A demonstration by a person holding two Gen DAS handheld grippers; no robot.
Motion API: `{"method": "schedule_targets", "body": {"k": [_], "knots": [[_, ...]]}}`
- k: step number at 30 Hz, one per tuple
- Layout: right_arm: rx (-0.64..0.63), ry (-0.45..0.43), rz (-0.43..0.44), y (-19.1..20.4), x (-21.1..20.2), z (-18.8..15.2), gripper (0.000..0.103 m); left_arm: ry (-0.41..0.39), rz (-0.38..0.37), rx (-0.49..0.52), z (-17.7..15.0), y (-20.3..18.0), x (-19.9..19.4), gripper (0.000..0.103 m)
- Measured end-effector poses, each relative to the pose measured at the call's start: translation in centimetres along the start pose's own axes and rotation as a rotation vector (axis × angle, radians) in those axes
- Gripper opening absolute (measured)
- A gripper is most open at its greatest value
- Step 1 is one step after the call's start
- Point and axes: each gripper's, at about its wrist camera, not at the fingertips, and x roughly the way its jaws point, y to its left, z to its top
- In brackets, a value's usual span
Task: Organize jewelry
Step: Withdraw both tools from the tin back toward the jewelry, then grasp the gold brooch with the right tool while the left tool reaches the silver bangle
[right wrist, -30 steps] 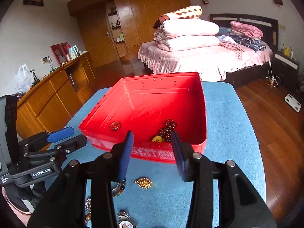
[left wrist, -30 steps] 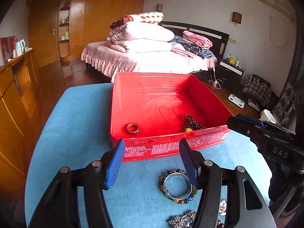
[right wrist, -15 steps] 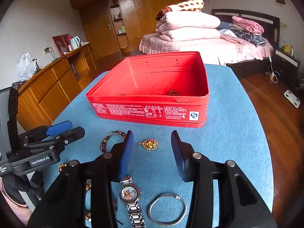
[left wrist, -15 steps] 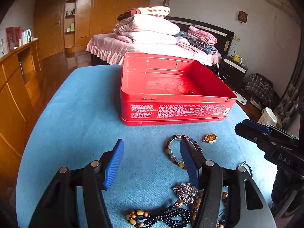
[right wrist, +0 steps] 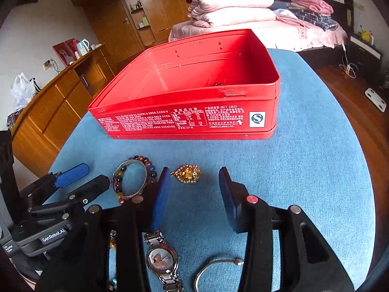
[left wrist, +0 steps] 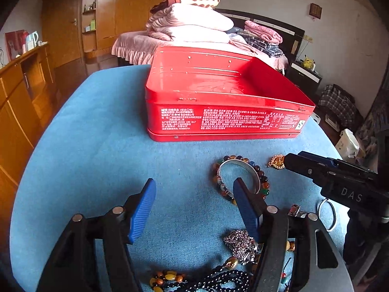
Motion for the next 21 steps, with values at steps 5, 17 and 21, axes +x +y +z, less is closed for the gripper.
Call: {"method": "schedule_targets", "body": {"k": [5,17,21], "knots": [[0.0,0.024,0.007,0.4,0.6,-0.1,0.041,-0.004,0.017,-0.025,0.0,0.9,-0.2,0.066],[-0.086,0.036,-0.049,2.0,1.7,0.2,0.023,0.012,0.014,-0.056,-0.1,1.6,0.0,0.066],[-0.04,0.026,-0.053,0.7,1.0,0.3,0.016,-0.005,-0.01,-0.041,0.1,1.2,-0.3,0.066]]}}
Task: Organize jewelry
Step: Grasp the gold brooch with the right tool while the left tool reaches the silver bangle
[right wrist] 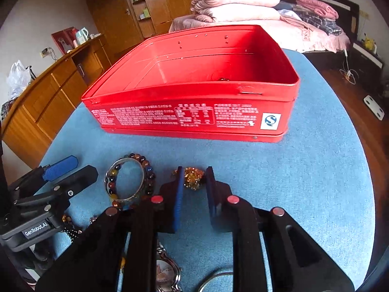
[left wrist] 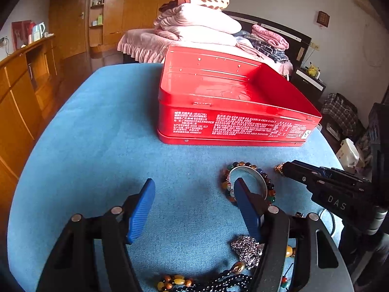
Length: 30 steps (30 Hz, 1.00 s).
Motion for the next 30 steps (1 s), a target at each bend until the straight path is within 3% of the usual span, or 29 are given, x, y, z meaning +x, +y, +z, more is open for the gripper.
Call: {"method": "schedule_targets", "body": {"k": [7,15,17,26,30], "knots": [[0.044,-0.016,-0.056,-2.5,-1.1,-0.4,0.016,0.009,-0.043,0.076,0.1,-2.7,0.6,0.066],[0.065,-0.015,-0.054,-3.7,-1.6,-0.6,0.017,0.054,-0.081,0.117,0.1,-4.6,1.8,0.066],[0.07,-0.017,-0.049,-3.8,-1.6,-0.5,0.017,0.074,-0.098,0.126,0.1,-5.0,2.3,0.055],[0.086,-0.008,-0.035,-4.0,-1.4,-0.4,0.017,0.081,-0.108,0.152,0.5,-6.0,3.3,0.051],[0.085,-0.009,-0.036,-4.0,-1.3,-0.4,0.017,0.076,-0.147,0.129,0.6,-5.4,3.1,0.039]]}}
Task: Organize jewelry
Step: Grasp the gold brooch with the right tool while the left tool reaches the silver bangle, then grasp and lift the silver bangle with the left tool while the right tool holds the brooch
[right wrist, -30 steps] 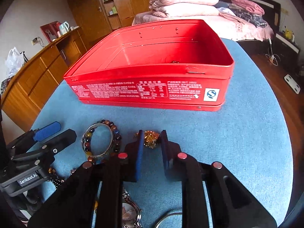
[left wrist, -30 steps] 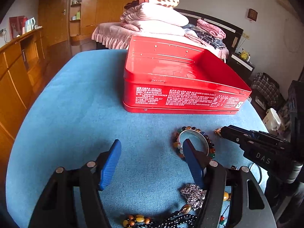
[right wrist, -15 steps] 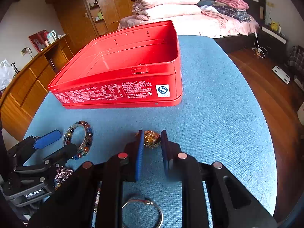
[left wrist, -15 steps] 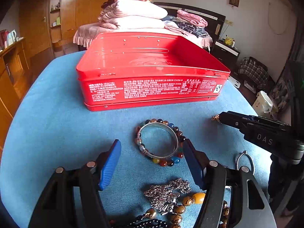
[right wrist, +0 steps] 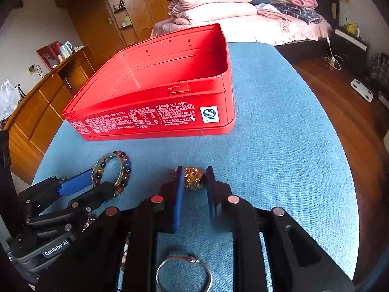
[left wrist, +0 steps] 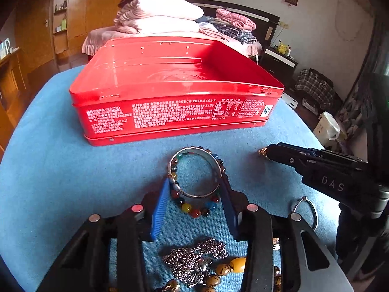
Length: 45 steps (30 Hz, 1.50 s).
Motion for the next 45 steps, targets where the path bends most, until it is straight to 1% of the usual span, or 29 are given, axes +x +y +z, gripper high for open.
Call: {"method": "schedule_targets", "body": {"k": [1,2,3,7,8,9,10,11,13,15,17,18,20,21,22,23,26,28,32,35,39,42,43,44,45], "knots": [[0.0,-0.004,0.0,0.0,-0.1,-0.1,0.017,-0.001,0.008,-0.004,0.0,0.2,0.0,0.021],[-0.001,-0.008,-0.001,0.0,-0.1,0.0,0.017,0.001,-0.004,-0.011,0.0,0.4,-0.1,0.016],[-0.003,-0.011,-0.002,0.0,-0.2,0.0,0.017,0.003,-0.022,-0.018,0.0,0.6,-0.1,0.015],[-0.002,-0.01,0.0,0.0,-0.2,-0.1,0.017,0.0,-0.029,-0.025,-0.1,0.9,-0.3,0.015],[-0.001,-0.01,0.002,0.0,-0.2,-0.1,0.017,0.0,-0.028,-0.026,-0.1,0.7,-0.4,0.016],[-0.001,-0.01,0.001,0.0,-0.3,-0.1,0.017,-0.002,-0.031,-0.022,-0.1,0.7,-0.4,0.019],[-0.001,-0.01,0.002,0.0,-0.3,-0.1,0.017,-0.004,-0.027,-0.012,-0.1,0.5,-0.3,0.026],[-0.001,-0.009,0.005,0.0,-0.3,-0.1,0.017,-0.004,-0.014,-0.001,-0.1,0.3,-0.2,0.032],[-0.004,-0.008,0.007,0.2,-0.2,-0.1,0.017,0.012,0.002,0.012,-0.1,0.0,0.2,0.034],[-0.009,-0.007,0.009,0.3,-0.2,-0.1,0.017,0.012,-0.006,0.005,0.0,0.0,0.2,0.038],[-0.011,-0.006,0.008,0.4,-0.2,-0.1,0.017,0.015,-0.01,0.005,0.2,0.0,0.4,0.047],[-0.01,-0.006,0.009,0.4,-0.2,-0.1,0.017,0.014,-0.004,0.011,0.2,-0.1,0.4,0.047],[-0.004,-0.004,0.007,0.3,-0.1,-0.1,0.017,0.013,0.013,0.026,0.3,-0.4,0.4,0.047],[-0.002,-0.003,0.007,0.2,-0.1,-0.1,0.017,0.012,0.017,0.028,0.3,-0.5,0.4,0.045],[-0.001,-0.003,0.006,0.2,0.0,-0.2,0.017,0.016,0.028,0.03,0.3,-0.5,0.4,0.028],[-0.001,-0.002,0.007,0.2,0.0,-0.2,0.017,0.017,0.042,0.03,0.3,-0.6,0.5,0.019],[-0.002,-0.001,0.007,0.3,0.0,-0.2,0.017,0.014,0.01,-0.006,0.4,0.6,0.2,0.012],[0.0,-0.001,0.008,0.3,0.0,-0.2,0.017,0.012,0.001,-0.025,0.5,1.3,0.0,0.01],[0.001,-0.001,0.008,0.1,0.0,-0.2,0.017,-0.005,0.008,-0.053,0.5,2.6,-0.9,0.007],[0.001,-0.001,0.007,0.1,0.0,-0.2,0.017,-0.029,-0.035,-0.104,0.6,3.9,-2.2,0.006],[0.002,-0.001,0.009,0.0,-0.1,-0.2,0.017,-0.056,-0.013,-0.128,0.9,5.6,-3.5,0.006],[0.002,-0.001,0.009,-0.1,-0.1,-0.2,0.017,-0.015,0.033,-0.156,0.9,7.1,-2.8,0.006],[0.002,-0.001,0.009,-0.1,-0.1,-0.2,0.017,0.002,0.036,-0.17,0.7,7.5,-2.6,0.008],[0.001,-0.001,0.009,-0.1,-0.1,-0.2,0.017,0.011,0.029,-0.191,0.5,7.9,-2.4,0.017],[0.002,-0.001,0.009,-0.1,-0.1,-0.2,0.017,0.014,0.027,-0.203,0.4,8.1,-2.3,0.022]]}}
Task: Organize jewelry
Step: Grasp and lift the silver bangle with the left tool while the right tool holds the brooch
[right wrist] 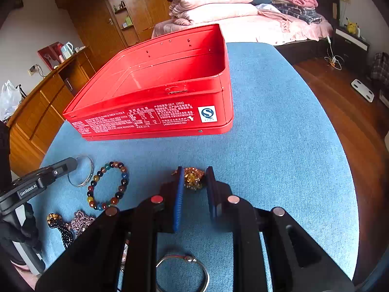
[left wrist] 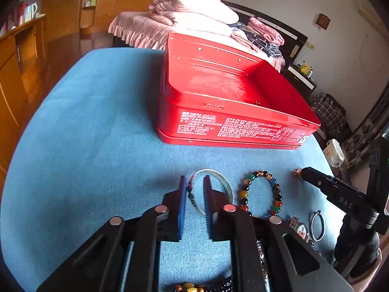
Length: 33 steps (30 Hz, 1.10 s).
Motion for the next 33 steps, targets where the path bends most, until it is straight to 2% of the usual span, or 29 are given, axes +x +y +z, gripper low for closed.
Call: {"method": "schedule_targets", "body": {"k": [2,4,6,9,12,13,14,22,28,33], "knots": [[0.0,0.0,-0.001,0.0,0.0,0.0,0.017,-0.012,0.025,0.011,0.0,-0.4,-0.2,0.054],[0.0,0.0,0.0,0.0,0.0,0.0,0.017,-0.039,0.033,0.048,-0.2,-1.2,-0.6,0.059],[-0.001,0.001,0.0,0.0,0.0,0.0,0.017,-0.029,0.037,0.082,-0.5,-2.0,-0.4,0.063],[-0.001,0.001,0.0,0.0,0.0,0.0,0.017,0.011,0.074,0.115,-0.9,-2.6,0.9,0.063],[-0.002,0.001,0.0,0.0,0.0,0.0,0.017,0.003,0.116,0.163,-1.4,-3.5,1.2,0.063],[-0.002,0.001,0.0,0.0,0.0,0.0,0.017,0.0,0.121,0.165,-1.5,-3.6,1.2,0.06],[-0.002,0.001,0.0,-0.1,0.0,0.0,0.017,-0.004,0.122,0.166,-1.6,-3.6,1.1,0.048],[-0.002,-0.011,0.018,0.1,-0.2,0.0,0.017,-0.026,0.072,0.124,-1.5,-2.6,0.6,0.048],[-0.036,-0.07,0.063,0.8,-1.7,0.3,0.017,-0.083,0.09,0.131,-1.2,-3.1,-1.0,0.048],[-0.034,-0.085,0.098,1.2,-2.3,0.7,0.017,-0.118,0.091,0.118,-0.6,-3.0,-2.0,0.048]]}}
